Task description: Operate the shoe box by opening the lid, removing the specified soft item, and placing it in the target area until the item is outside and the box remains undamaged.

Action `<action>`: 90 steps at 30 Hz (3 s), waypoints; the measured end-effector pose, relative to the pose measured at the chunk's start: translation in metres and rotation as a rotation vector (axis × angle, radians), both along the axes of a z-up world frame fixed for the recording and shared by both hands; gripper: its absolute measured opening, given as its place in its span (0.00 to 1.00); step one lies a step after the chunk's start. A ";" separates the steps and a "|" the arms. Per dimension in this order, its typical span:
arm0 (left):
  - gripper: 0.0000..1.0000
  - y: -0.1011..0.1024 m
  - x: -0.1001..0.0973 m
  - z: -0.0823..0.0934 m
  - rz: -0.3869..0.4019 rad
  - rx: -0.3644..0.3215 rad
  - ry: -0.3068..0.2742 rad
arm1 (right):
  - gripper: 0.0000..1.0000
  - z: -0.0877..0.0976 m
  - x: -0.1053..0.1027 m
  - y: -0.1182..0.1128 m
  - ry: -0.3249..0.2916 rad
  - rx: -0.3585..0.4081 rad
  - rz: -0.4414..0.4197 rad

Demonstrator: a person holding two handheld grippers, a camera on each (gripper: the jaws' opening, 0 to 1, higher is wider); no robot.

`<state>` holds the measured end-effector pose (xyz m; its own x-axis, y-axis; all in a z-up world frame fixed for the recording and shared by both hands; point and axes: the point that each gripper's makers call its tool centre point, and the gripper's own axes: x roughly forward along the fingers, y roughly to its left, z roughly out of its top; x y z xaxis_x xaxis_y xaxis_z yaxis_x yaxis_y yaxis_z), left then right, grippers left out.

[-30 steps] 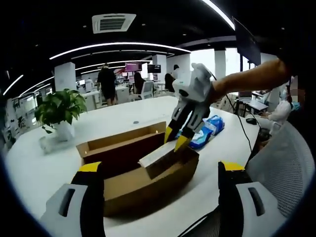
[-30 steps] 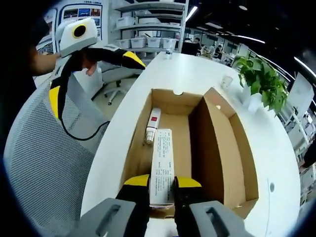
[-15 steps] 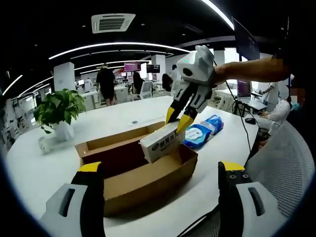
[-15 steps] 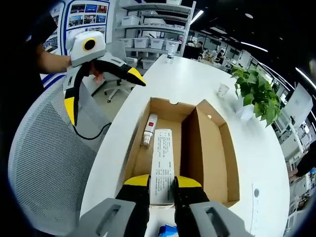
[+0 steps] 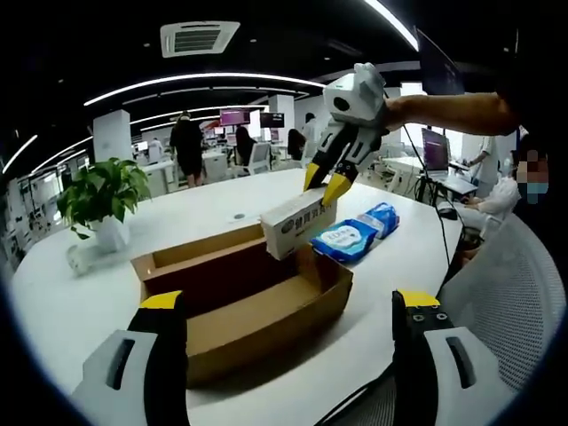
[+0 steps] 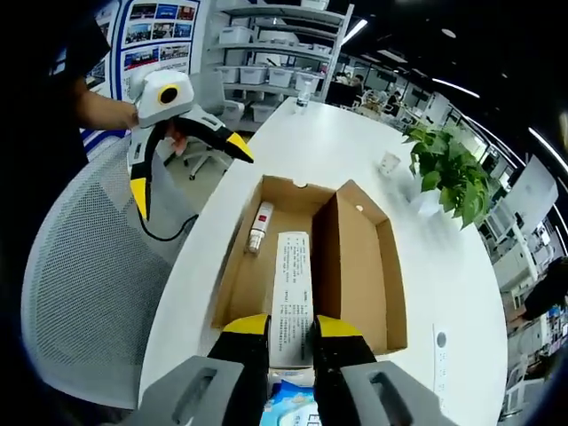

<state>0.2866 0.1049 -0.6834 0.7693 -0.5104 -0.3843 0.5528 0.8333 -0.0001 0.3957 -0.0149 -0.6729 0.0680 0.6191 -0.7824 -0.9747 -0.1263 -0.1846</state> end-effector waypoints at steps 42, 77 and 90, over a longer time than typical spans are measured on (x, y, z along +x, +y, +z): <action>1.00 0.001 0.000 -0.004 0.016 0.004 0.025 | 0.14 0.005 0.048 -0.109 -0.061 -0.072 -0.128; 0.98 -0.001 0.000 -0.009 0.014 0.011 0.056 | 0.14 -0.047 0.102 -0.221 -0.055 -0.194 -0.263; 0.96 -0.004 0.000 -0.010 -0.003 0.024 0.055 | 0.14 -0.069 0.115 -0.252 -0.050 -0.258 -0.289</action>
<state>0.2868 0.1009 -0.6936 0.7453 -0.5023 -0.4385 0.5546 0.8320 -0.0105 0.5105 -0.2671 -0.7423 0.2528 0.3524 -0.9010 -0.9674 0.1034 -0.2310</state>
